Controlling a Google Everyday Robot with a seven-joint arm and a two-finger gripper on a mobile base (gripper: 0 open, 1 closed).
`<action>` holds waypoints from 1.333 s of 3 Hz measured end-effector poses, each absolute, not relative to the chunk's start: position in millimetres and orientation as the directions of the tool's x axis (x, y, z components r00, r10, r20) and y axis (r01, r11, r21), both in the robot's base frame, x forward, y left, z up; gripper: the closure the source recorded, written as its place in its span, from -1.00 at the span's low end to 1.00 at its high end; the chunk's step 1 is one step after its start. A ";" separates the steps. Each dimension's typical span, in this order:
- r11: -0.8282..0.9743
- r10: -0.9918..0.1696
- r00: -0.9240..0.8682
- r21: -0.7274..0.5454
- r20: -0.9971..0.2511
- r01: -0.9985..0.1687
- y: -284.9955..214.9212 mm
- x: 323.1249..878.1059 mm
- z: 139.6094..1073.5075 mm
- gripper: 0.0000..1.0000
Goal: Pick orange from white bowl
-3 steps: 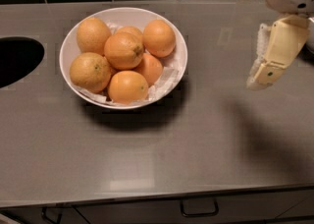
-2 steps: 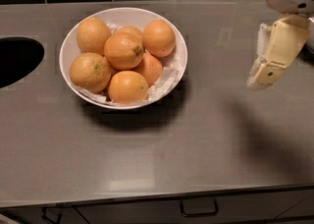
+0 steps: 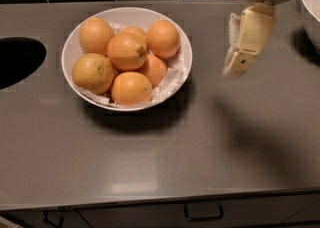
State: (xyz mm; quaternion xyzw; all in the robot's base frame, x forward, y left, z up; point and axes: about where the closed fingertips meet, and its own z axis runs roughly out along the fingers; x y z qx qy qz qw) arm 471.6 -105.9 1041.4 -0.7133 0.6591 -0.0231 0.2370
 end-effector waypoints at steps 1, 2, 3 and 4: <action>-0.098 -0.937 0.209 -0.367 -0.279 -0.925 -76.8 487.8 1038.4 -1.00; -0.159 -0.918 0.274 -0.367 -0.286 -0.917 -50.4 502.2 1033.2 -1.00; -0.159 -0.918 0.274 -0.367 -0.286 -0.917 -50.3 502.2 1033.2 -1.00; -0.193 -0.904 0.313 -0.375 -0.292 -0.907 -35.2 508.1 1034.7 -1.00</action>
Offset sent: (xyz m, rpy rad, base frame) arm 0.0478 0.0824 -0.0259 0.0013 0.0479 0.2454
